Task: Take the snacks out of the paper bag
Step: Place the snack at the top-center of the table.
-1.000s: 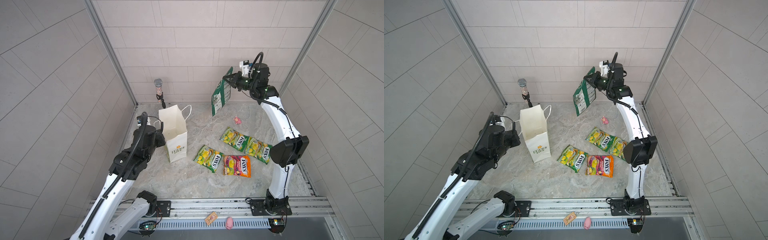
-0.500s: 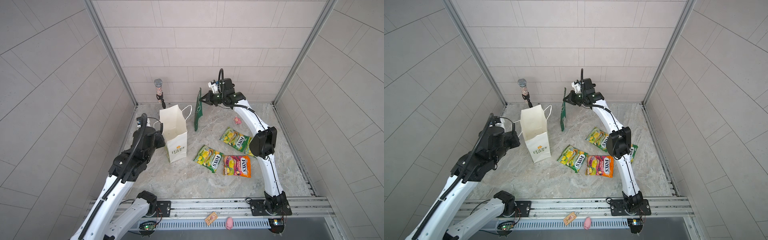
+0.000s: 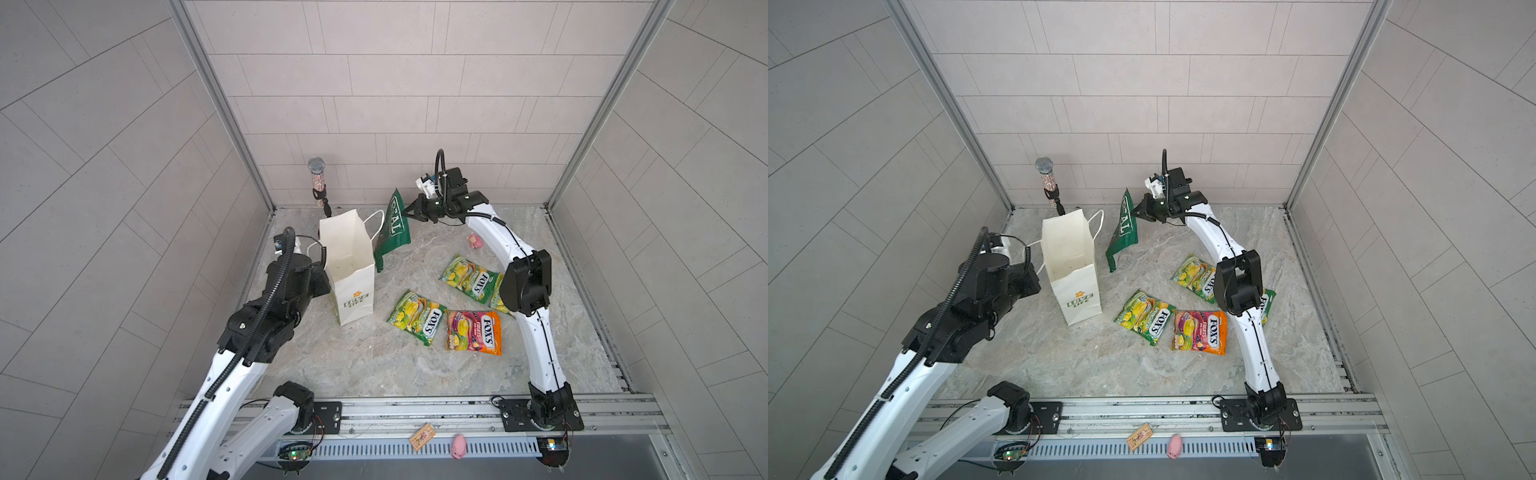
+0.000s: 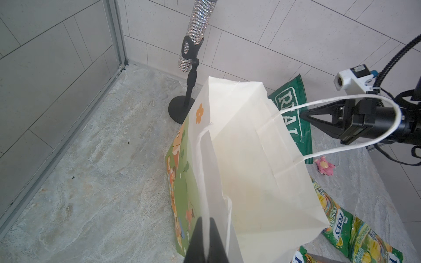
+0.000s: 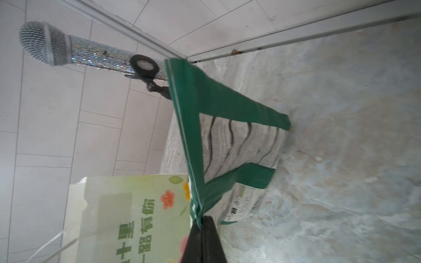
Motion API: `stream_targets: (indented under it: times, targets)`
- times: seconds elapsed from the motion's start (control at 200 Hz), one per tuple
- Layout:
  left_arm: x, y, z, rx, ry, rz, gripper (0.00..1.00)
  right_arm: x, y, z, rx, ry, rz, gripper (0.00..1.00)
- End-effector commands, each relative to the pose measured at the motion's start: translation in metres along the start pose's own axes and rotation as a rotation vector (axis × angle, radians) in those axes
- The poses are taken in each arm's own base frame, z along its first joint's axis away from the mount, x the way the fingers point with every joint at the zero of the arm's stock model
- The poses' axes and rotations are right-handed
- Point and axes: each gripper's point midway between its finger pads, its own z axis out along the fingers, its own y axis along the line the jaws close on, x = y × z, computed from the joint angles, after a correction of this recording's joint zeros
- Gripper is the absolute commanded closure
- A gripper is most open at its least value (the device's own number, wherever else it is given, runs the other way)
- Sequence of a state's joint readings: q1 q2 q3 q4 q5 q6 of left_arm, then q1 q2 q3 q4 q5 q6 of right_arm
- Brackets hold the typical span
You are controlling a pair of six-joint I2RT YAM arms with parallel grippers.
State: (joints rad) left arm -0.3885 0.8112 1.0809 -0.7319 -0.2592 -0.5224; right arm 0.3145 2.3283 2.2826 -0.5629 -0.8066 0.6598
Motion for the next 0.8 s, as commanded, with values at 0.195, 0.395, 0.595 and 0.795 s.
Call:
stream_targets:
  times: [0.195,0.395,0.595,0.795]
  targets:
    - [0.001,0.003,-0.002,-0.005,-0.001,0.011,1.00,-0.004,-0.050,-0.049,0.182,0.000,-0.064,1.00]
    - [0.002,0.004,0.000,-0.014,0.000,0.006,1.00,0.000,-0.091,-0.061,0.343,0.024,-0.068,1.00]
    - [0.000,0.006,-0.002,-0.018,-0.020,-0.002,1.00,0.005,-0.129,-0.060,0.490,0.044,-0.039,1.00]
    - [-0.001,0.005,-0.003,-0.014,-0.022,-0.001,0.91,0.003,-0.152,-0.058,0.580,0.039,-0.036,1.00]
